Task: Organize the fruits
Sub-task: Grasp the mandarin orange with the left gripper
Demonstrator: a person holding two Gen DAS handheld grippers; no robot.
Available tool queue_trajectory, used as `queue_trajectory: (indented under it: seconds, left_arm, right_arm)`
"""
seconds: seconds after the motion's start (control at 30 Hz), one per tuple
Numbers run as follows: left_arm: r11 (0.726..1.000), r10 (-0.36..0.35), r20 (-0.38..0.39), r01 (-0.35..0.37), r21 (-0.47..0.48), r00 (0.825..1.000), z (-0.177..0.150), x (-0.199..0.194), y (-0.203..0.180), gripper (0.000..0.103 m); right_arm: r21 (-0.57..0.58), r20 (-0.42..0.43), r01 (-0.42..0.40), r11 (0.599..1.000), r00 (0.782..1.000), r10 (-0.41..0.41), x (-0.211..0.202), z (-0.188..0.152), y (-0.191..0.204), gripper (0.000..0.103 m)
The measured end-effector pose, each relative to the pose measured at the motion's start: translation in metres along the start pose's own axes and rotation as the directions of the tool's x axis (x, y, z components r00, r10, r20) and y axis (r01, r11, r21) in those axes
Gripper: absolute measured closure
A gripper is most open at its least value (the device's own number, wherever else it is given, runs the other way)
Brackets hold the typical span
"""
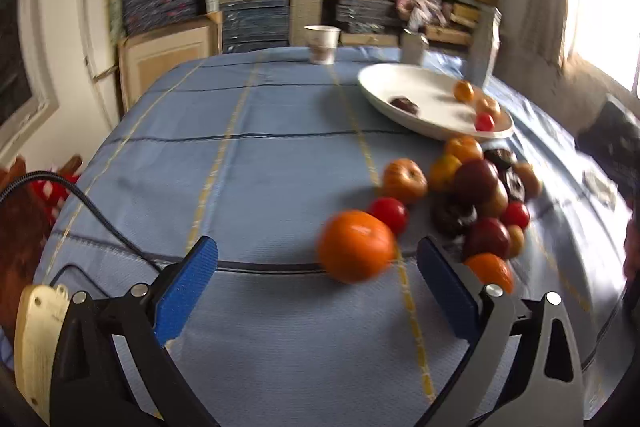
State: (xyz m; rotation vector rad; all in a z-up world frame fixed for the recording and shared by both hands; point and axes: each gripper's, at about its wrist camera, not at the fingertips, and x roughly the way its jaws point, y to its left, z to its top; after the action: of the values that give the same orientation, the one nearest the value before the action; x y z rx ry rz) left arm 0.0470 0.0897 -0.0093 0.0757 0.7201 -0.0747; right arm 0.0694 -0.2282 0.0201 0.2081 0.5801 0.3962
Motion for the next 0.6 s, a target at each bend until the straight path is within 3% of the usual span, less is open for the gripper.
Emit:
queue_trajectory:
  seconds: [0.1,0.23,0.3,0.33,0.6]
  left_arm:
    - [0.999,0.015,-0.012,-0.015,0.037,1.0,0.001,0.005,-0.008,0.005]
    - [1.0,0.028,-0.034,-0.028,0.011,0.999,0.006,0.015,-0.003,0.007]
    - [1.0,0.019,-0.048,-0.019,0.003,0.999,0.008,0.021,-0.002,0.031]
    - [1.0,0.003,-0.069,-0.003,-0.002,0.998,0.009,0.027,-0.001,0.033]
    - [0.999,-0.016,-0.095,0.019,0.034,0.995,0.009,0.036,-0.014,0.033]
  right_arm:
    - [-0.004,0.0,-0.002,1.0,1.0,0.002,-0.001,0.0,0.001,0.025]
    - [-0.01,-0.009,-0.002,1.0,1.0,0.002,0.001,-0.001,0.003,0.025]
    - [-0.008,-0.019,0.0,1.0,1.0,0.0,0.002,-0.002,0.002,0.025]
    - [-0.007,-0.022,0.001,1.0,1.0,-0.001,0.003,-0.002,0.002,0.025]
    - [-0.004,-0.029,0.007,1.0,1.0,-0.007,0.004,-0.003,0.002,0.024]
